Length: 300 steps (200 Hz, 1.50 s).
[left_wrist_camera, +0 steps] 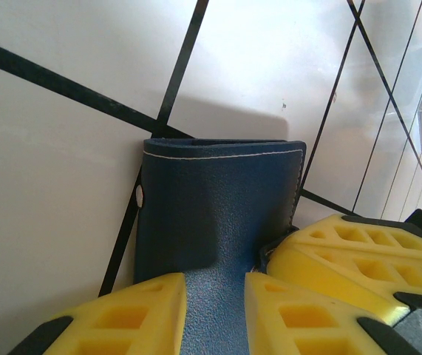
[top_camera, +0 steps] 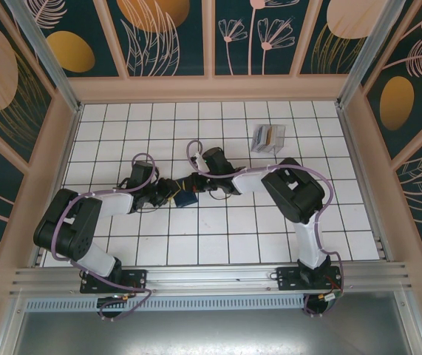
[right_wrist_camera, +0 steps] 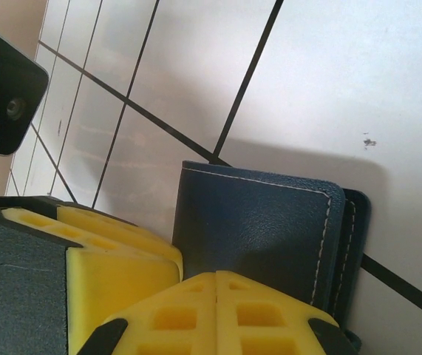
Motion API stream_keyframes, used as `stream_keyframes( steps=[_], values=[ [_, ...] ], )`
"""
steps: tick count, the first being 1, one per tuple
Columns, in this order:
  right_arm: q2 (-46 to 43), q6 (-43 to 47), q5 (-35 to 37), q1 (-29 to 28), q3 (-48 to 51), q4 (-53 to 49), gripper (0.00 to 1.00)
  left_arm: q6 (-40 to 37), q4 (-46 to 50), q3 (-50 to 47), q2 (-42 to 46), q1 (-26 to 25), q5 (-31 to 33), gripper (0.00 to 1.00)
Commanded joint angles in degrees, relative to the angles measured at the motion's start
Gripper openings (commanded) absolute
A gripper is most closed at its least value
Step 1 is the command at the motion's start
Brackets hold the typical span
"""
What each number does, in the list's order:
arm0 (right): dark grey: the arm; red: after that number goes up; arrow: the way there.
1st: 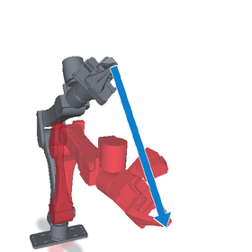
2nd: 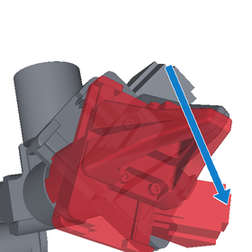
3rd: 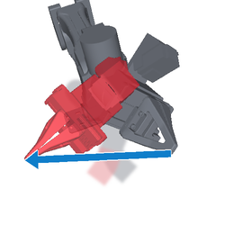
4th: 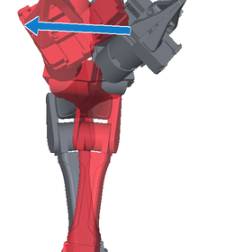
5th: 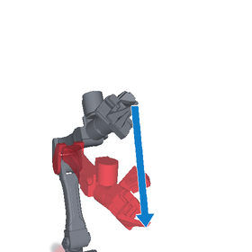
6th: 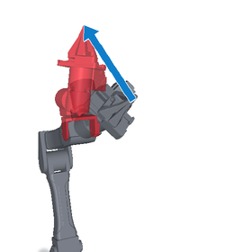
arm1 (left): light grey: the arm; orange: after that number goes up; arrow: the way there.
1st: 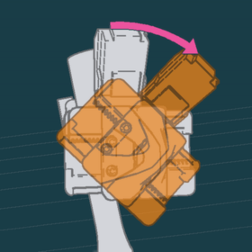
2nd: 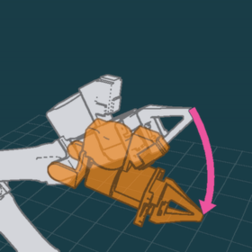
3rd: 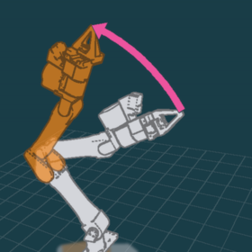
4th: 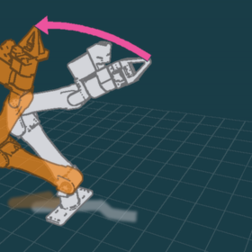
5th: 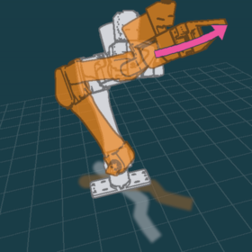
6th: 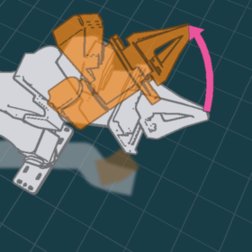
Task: Put the credit cards into the card holder
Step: Close the button on the card holder.
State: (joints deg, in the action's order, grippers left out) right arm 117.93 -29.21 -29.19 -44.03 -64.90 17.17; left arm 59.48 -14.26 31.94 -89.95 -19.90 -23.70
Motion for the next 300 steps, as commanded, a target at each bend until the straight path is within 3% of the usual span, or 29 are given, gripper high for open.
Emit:
stream_keyframes(
  steps=[1, 60, 89, 138, 179, 212, 229, 270, 290, 300],
  values=[
    [1.9, 2.6, 3.5, -1.3, 1.0, -2.7, 0.00, 0.4, 4.2, -1.2, -1.5, -0.1, 1.8, 0.30],
    [0.1, 3.4, 5.2, -1.9, 5.1, 0.5, 0.00, 0.8, 3.7, -1.3, -1.8, 0.0, 1.4, 0.30],
    [-1.6, 8.3, 5.3, -3.2, 7.4, 2.9, 0.00, 1.7, 2.7, -1.7, -2.0, 0.0, 0.9, 0.30],
    [-1.5, 19.2, 14.5, -7.8, 10.3, 4.3, 0.00, 3.9, -0.2, -2.9, -2.2, 0.7, -1.1, 0.29],
    [3.1, 22.4, 17.8, -7.6, 9.5, 2.5, 0.00, 4.1, -0.3, -3.4, -0.6, 1.6, -1.2, 0.30],
    [1.6, 25.3, 21.2, -7.1, 16.4, 9.2, 0.00, 4.1, 0.1, -3.5, 1.0, 2.6, -1.7, 0.30],
    [0.3, 24.8, 21.9, -6.9, 21.3, 14.6, 0.00, 3.7, 0.7, -3.5, 2.1, 4.0, -2.2, 0.30],
    [4.4, 24.2, 22.6, -6.7, 22.0, 13.6, 0.00, 1.9, 3.5, -2.4, 5.0, 7.0, -2.3, 0.31],
    [4.9, 23.6, 25.0, -6.6, 22.9, 14.5, 0.00, 0.8, 4.7, -1.5, 6.3, 8.6, -2.4, 0.31],
    [3.9, 23.3, 28.1, -6.8, 27.3, 19.8, 0.00, 0.0, 5.8, -1.2, 7.0, 9.4, -2.4, 0.31]
  ],
)
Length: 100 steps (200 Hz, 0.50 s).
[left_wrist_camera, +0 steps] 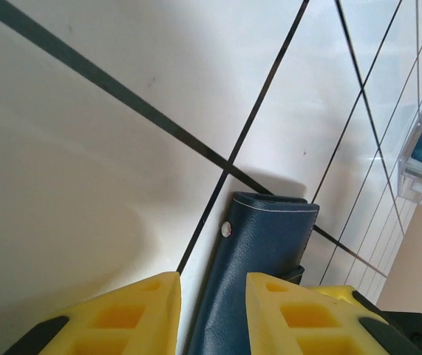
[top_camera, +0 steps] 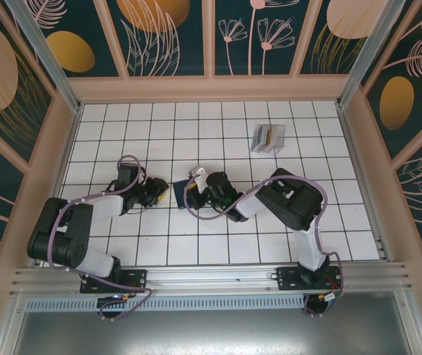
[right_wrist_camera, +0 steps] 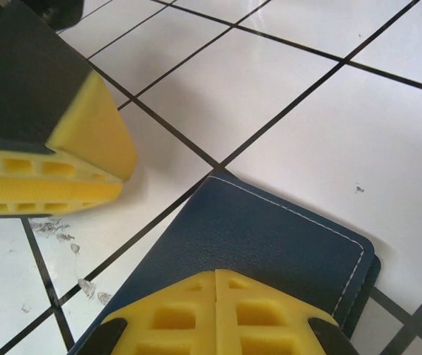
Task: Put the credit cards into the card holder
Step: Close the button on the card holder.
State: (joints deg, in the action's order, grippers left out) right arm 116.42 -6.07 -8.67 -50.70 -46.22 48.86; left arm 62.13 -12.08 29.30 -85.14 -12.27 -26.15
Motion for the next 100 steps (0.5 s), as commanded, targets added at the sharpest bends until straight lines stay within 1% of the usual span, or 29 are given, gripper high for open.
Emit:
stream_keyframes(
  steps=[1, 10, 19, 45, 80, 100],
  values=[
    [5.2, 0.3, 7.8, -0.2, 9.2, -11.0, 0.00, -2.7, 3.7, 1.5, 2.3, 1.9, 0.0, 0.31],
    [4.8, 0.2, 9.2, -0.3, 13.3, -5.2, 0.00, -3.2, 4.2, 1.6, 2.9, 2.7, 0.1, 0.32],
    [4.6, 0.1, 9.2, -0.3, 14.1, -4.1, 0.00, -3.6, 4.6, 1.5, 3.7, 3.4, 0.2, 0.33],
    [2.9, 2.9, 9.2, -1.1, 8.6, -11.8, 0.00, -5.1, 5.8, 1.7, 5.2, 4.6, 0.9, 0.36],
    [-4.9, 1.2, 1.8, 1.6, 1.9, -19.1, 0.00, -7.4, 8.5, 3.2, 5.5, 5.2, 0.9, 0.38],
    [-7.1, 1.3, -1.5, 2.3, -4.2, -26.5, 0.11, -7.6, 8.5, 3.0, 6.5, 5.3, 1.8, 0.39]
  ],
)
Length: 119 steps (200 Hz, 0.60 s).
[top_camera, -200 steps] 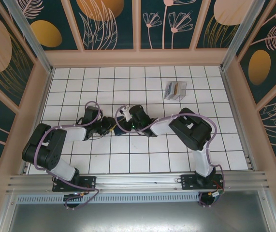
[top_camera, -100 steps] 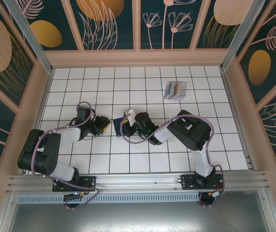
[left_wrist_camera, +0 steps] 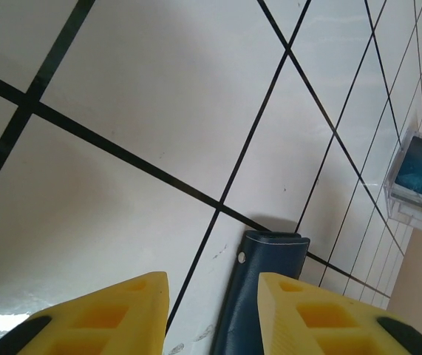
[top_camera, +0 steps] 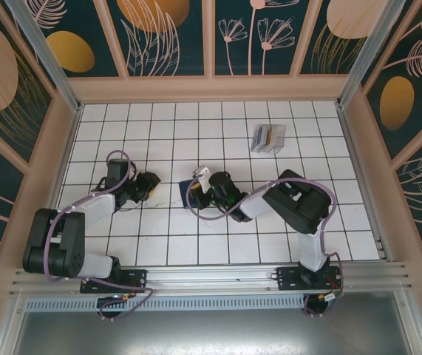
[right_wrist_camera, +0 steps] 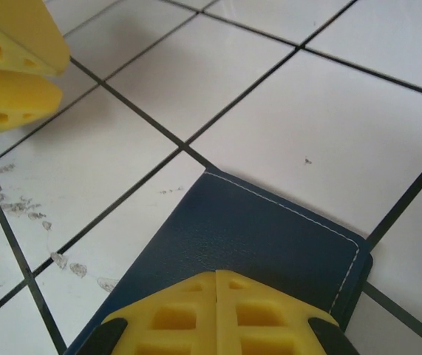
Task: Put the credit cards into the card holder
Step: Close the button on the card holder, then press the button on the card holder.
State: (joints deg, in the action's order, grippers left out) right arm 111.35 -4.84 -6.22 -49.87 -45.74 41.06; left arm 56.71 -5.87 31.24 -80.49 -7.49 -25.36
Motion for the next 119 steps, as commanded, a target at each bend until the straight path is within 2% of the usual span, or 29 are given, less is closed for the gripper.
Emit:
stream_keyframes(
  steps=[1, 27, 62, 88, 119],
  values=[
    [-2.0, 0.1, -4.0, 1.6, -4.9, -19.1, 0.11, -2.2, 2.3, 1.0, 1.9, 0.4, 1.2, 0.39],
    [-2.1, 2.0, -8.4, 1.9, -14.5, -29.8, 0.25, -3.0, 2.9, 0.6, 3.3, 0.4, 2.4, 0.41],
    [-1.5, 2.7, -9.5, 2.1, -24.0, -39.7, 0.27, -3.4, 3.1, -0.5, 4.5, 0.5, 3.0, 0.42],
    [-2.1, 0.7, -10.7, 2.7, -30.0, -48.2, 0.16, -4.0, 3.1, -1.4, 5.1, 0.4, 2.7, 0.43],
    [-0.8, -0.3, -11.0, 4.6, -35.0, -62.2, 0.08, -4.9, 3.5, -1.7, 5.8, 0.4, 2.5, 0.44]
  ],
)
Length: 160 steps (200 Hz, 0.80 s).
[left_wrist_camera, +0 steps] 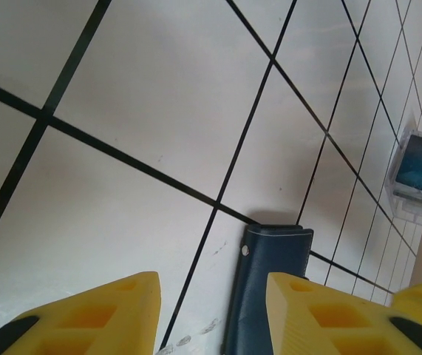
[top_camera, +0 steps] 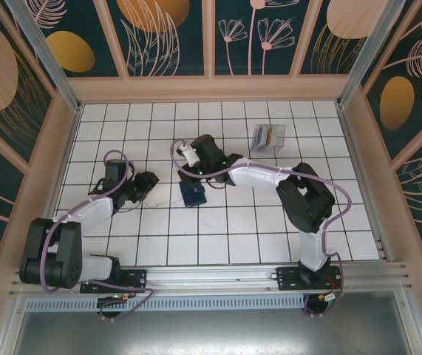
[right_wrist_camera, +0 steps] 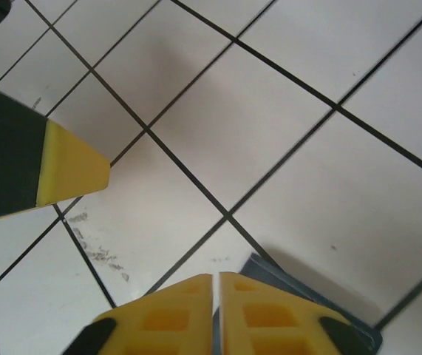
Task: Put the credit cards into the card holder
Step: Press the button on the card holder.
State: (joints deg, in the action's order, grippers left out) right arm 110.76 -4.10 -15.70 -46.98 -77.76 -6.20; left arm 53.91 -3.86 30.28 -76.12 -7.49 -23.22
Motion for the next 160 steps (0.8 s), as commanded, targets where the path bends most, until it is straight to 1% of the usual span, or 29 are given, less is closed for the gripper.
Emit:
stream_keyframes(
  steps=[1, 9, 26, 55, 92, 108, 124, 137, 160],
  values=[
    [-0.2, -1.0, -1.5, 1.7, -3.0, -15.3, 0.07, -2.2, 1.5, -0.8, 1.4, 0.4, 0.4, 0.44],
    [-0.4, -0.6, -0.7, 1.7, -3.5, -17.9, 0.05, -2.6, 1.7, -0.8, 1.5, 0.4, 0.5, 0.44],
    [0.0, 0.0, 0.9, 1.7, -5.0, -23.1, 0.05, -3.5, 2.4, -0.8, 1.8, 0.5, 1.3, 0.46],
    [2.4, -0.4, -1.0, 1.4, -7.9, -27.6, 0.05, -4.7, 2.9, -0.4, 1.7, 0.4, 2.3, 0.51],
    [5.3, -1.4, 0.1, 0.4, -10.8, -28.0, 0.03, -5.4, 2.4, 0.2, 1.3, 0.5, 0.3, 0.51],
    [7.1, -1.6, 0.4, 0.4, -12.6, -28.9, 0.01, -5.6, 2.4, 0.2, 1.6, 0.4, 0.4, 0.51],
    [8.7, -1.8, 2.3, 0.1, -14.4, -30.2, 0.00, -5.7, 2.5, 0.1, 1.8, 0.4, 0.6, 0.51],
    [9.3, -2.0, 3.3, -0.1, -14.2, -30.0, 0.00, -5.8, 2.5, 0.1, 2.0, 0.5, 0.6, 0.51],
    [10.3, -2.4, 3.1, -0.2, -11.9, -28.2, 0.00, -5.8, 2.4, 0.2, 1.8, 0.5, 0.6, 0.51]
  ],
)
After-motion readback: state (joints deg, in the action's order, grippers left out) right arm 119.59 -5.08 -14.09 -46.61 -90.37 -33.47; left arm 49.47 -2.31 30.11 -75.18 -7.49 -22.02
